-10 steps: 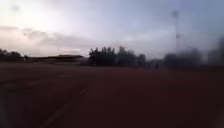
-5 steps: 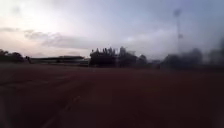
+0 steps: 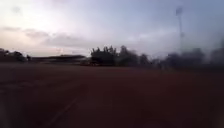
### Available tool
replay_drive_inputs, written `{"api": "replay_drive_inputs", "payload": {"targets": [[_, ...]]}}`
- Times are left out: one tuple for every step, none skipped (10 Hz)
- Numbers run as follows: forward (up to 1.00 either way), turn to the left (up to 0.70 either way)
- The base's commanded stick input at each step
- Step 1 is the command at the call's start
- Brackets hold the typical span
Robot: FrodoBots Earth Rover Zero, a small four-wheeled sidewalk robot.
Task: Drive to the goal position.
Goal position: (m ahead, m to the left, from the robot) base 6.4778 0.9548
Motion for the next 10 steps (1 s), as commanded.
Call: {"api": "replay_drive_inputs", "payload": {"targets": [[0.7, 0.0], [0.7, 0.0], [0.7, 0.0], [0.7, 0.0], [0.7, 0.0], [0.7, 0.0], [0.7, 0.0], [0.7, 0.0], [0.7, 0.0], [0.7, 0.0]]}}
